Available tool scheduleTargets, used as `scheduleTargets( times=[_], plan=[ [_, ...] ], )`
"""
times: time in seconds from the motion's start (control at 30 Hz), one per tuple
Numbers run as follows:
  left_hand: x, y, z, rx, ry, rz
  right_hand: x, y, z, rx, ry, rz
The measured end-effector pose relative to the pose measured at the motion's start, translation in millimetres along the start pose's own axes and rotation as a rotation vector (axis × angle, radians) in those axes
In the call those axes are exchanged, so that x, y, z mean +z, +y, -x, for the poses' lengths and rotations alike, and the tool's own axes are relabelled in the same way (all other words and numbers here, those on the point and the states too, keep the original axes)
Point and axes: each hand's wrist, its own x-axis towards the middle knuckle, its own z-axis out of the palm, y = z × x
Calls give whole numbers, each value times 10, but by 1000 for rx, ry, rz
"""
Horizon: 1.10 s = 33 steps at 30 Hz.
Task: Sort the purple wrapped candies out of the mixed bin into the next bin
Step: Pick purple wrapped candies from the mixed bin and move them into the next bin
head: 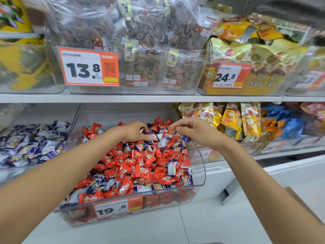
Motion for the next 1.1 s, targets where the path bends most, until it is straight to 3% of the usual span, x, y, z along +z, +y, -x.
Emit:
scheduleTargets(
  times=[0.2,0.33,0.5,0.83,0.97,1.1],
  plan=[
    [36,15,17,82,-7,36,295,28,-140,-29,-31,232],
    [-19,-28,111,103,142,101,538,-6,-326,-27,20,284],
    [-199,-265,363,68,189,107,656,-44,-526,45,-239,483],
    [-334,-588,865,-3,150,183,629,-29,-613,37,-106,263],
    [-324,-658,947,-33,171,138,876,-163,-768,83,-346,448],
    [-336,-683,1031,-30,197,156,1062,-237,-939,167,-507,429]
  ],
)
